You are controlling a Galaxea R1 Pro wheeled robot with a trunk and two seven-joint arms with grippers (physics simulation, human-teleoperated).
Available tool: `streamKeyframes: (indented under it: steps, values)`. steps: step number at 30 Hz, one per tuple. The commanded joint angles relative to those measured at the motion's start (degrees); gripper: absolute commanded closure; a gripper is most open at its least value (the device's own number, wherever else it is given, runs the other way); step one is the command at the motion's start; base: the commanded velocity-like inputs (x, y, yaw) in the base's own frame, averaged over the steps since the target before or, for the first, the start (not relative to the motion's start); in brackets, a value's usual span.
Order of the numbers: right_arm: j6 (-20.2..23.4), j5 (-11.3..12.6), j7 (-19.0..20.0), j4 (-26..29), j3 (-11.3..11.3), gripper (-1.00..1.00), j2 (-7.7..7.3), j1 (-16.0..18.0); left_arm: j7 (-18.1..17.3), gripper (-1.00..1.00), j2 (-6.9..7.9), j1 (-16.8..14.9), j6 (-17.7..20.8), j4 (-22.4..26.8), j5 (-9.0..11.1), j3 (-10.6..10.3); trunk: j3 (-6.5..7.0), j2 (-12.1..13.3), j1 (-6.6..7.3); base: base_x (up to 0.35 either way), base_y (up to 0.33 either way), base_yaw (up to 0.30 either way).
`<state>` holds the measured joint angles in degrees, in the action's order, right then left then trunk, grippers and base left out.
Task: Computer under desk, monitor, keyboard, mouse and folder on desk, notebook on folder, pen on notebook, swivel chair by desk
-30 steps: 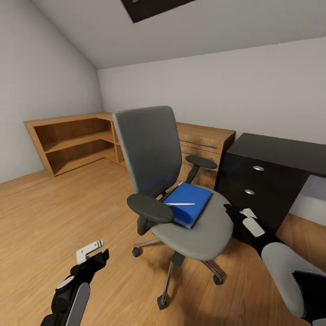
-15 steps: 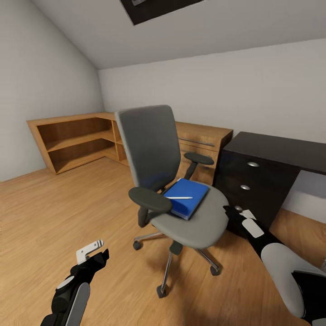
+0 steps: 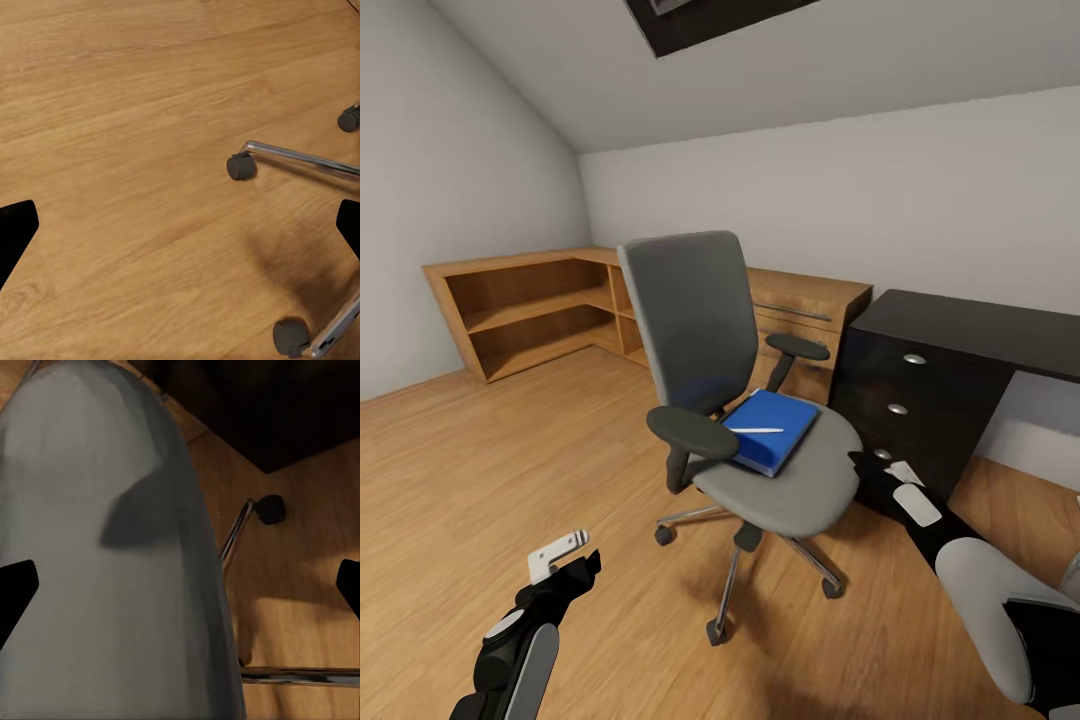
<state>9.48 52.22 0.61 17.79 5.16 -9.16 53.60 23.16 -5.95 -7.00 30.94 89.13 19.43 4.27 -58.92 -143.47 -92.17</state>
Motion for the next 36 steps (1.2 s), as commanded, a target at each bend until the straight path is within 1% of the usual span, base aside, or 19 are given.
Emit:
streamKeyframes:
  steps: [1, 13, 29, 36]
  values:
    - [0.4, 0.2, 0.2, 0.1, 0.4, -1.0, 0.04, 0.0, 0.4, -1.0, -0.03, 0.0, 0.2, 0.1, 0.6, 0.0, -0.05, 0.0, 0.01, 0.0, 0.0, 0.0]
    - [0.6, 0.4, 0.4, 0.0, 0.3, -1.0, 0.19, 0.0, 0.4, -1.0, -0.03, 0.0, 0.2, 0.1, 0.6, 0.0, -0.05, 0.0, 0.01, 0.0, 0.0, 0.024]
    - [0.6, 0.3, 0.4, 0.1, 0.4, -1.0, 0.18, 0.0, 0.6, -1.0, -0.03, 0.0, 0.2, 0.0, 0.5, -0.1, -0.25, 0.0, 0.01, 0.002, 0.0, 0.249]
    - [0.6, 0.3, 0.4, 0.1, 0.4, -1.0, 0.13, 0.0, 0.3, -1.0, -0.11, 0.0, 0.2, -0.1, 0.5, -0.2, -0.48, 0.0, 0.01, 0.207, 0.0, 0.239]
